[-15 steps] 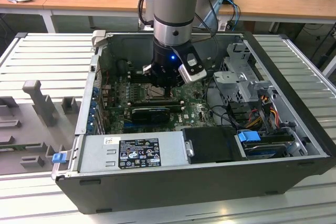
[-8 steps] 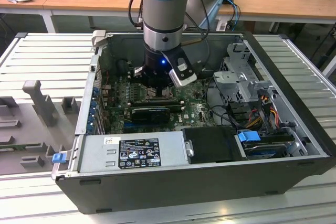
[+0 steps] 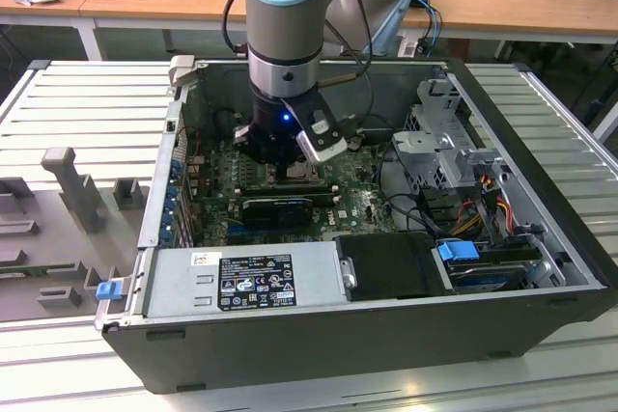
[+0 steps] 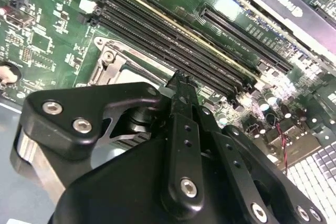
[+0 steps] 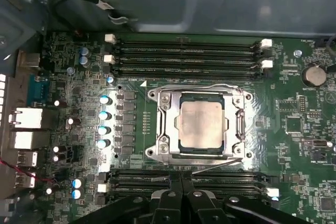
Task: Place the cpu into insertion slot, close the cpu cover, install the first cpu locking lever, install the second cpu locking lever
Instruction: 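Install the second cpu locking lever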
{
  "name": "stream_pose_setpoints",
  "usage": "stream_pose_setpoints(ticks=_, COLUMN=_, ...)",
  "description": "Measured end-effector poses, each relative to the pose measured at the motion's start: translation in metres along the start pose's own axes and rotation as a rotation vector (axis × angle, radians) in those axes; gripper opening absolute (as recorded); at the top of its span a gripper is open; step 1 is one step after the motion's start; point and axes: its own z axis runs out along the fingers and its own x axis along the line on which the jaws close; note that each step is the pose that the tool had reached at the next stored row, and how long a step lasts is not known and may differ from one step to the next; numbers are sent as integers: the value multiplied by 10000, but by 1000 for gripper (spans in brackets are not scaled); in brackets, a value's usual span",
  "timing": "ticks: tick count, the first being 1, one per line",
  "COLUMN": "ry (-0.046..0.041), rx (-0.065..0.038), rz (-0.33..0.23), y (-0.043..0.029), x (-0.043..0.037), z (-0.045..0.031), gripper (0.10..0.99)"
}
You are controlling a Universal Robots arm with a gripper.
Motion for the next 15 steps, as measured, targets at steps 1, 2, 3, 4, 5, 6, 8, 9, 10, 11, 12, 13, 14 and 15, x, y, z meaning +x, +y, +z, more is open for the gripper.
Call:
stream_pose_setpoints(ticks=1, ry=0, rx=-6, rz=-3, y=-4, x=3, z=31, gripper=106)
stream_pose_setpoints(ticks=2, ry=1, rx=-14, rz=-8, y=-7, x=9, z=59, gripper=106)
stream_pose_setpoints(ticks=3, ry=1, rx=-21, rz=-18, y=-9, x=16, z=77, gripper=106)
stream_pose_setpoints(ticks=4, ry=5, rx=-32, rz=-39, y=-12, x=34, z=102, gripper=106)
stream_pose_setpoints(ticks=5, ry=8, rx=-45, rz=-63, y=-15, x=53, z=121, gripper=106)
stream_pose_setpoints(ticks=6, ry=9, rx=-70, rz=-80, y=-16, x=69, z=135, gripper=106)
stream_pose_setpoints(ticks=8, ry=6, rx=-218, rz=-84, y=-27, x=97, z=146, gripper=106)
stream_pose_setpoints(ticks=9, ry=5, rx=-291, rz=-86, y=-37, x=117, z=153, gripper=106)
stream_pose_setpoints(ticks=10, ry=3, rx=-342, rz=-88, y=-45, x=135, z=159, gripper=106)
stream_pose_setpoints(ticks=11, ry=1, rx=-409, rz=-88, y=-58, x=150, z=171, gripper=106)
stream_pose_setpoints(ticks=12, ry=0, rx=-457, rz=-88, y=-66, x=157, z=180, gripper=106)
stream_pose_setpoints(ticks=13, ry=-1, rx=-497, rz=-88, y=-70, x=159, z=185, gripper=106)
stream_pose_setpoints(ticks=14, ry=-4, rx=-633, rz=-86, y=-80, x=167, z=193, gripper=106)
stream_pose_setpoints(ticks=15, ry=-6, rx=-713, rz=-86, y=-84, x=174, z=196, gripper=106)
